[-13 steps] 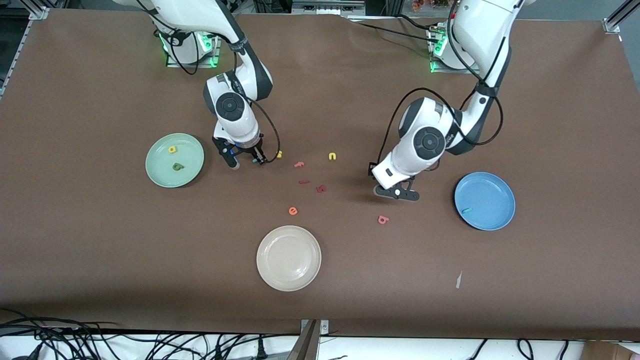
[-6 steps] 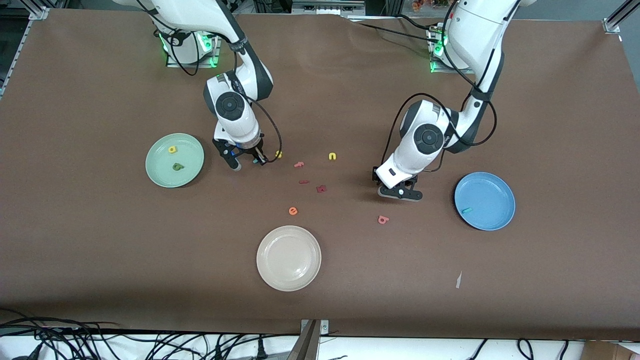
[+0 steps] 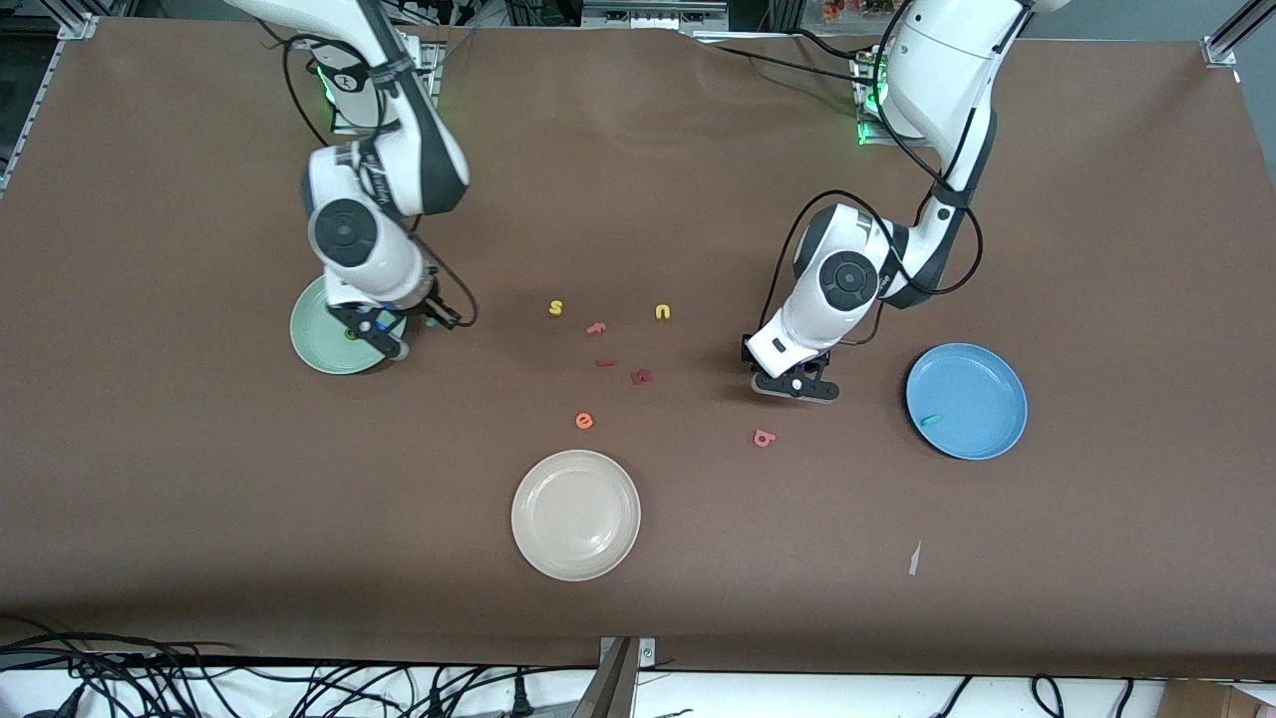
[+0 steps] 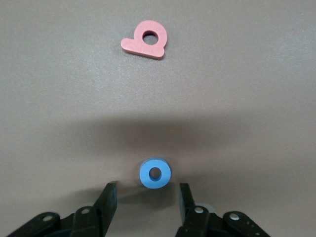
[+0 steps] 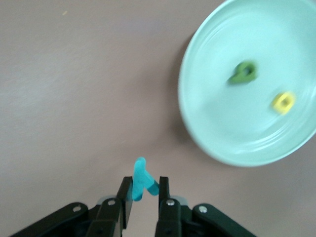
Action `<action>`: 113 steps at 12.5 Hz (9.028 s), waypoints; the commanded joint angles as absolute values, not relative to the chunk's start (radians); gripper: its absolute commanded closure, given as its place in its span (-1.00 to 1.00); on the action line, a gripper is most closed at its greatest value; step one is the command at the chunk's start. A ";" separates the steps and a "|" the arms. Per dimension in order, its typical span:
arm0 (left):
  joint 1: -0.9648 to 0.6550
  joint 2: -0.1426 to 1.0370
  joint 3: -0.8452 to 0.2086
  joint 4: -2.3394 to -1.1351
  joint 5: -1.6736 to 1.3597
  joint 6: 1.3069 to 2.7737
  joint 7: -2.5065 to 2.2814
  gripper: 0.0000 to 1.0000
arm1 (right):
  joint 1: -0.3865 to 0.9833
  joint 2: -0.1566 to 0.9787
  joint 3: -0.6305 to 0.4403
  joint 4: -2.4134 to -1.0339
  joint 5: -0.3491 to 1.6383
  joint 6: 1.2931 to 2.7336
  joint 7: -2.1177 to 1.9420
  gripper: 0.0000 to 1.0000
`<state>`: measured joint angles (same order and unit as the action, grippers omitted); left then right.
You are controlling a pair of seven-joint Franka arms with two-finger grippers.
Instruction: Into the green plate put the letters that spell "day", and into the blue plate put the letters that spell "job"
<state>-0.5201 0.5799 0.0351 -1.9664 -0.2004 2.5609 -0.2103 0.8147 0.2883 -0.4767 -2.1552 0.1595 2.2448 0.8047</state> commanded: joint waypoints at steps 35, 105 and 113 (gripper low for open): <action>-0.201 0.379 0.133 -2.060 -0.167 2.425 0.371 -0.28 | 0.063 -0.086 -0.041 -1.698 -0.003 1.541 0.071 -1.00; -0.089 0.367 0.112 -1.994 -0.081 2.352 0.397 0.43 | 0.051 -0.064 -0.061 -1.689 -0.003 1.537 0.066 -1.00; -0.034 0.112 0.112 -2.215 -0.086 2.344 0.382 -1.00 | 0.051 -0.064 -0.061 -1.687 -0.003 1.537 0.066 -1.00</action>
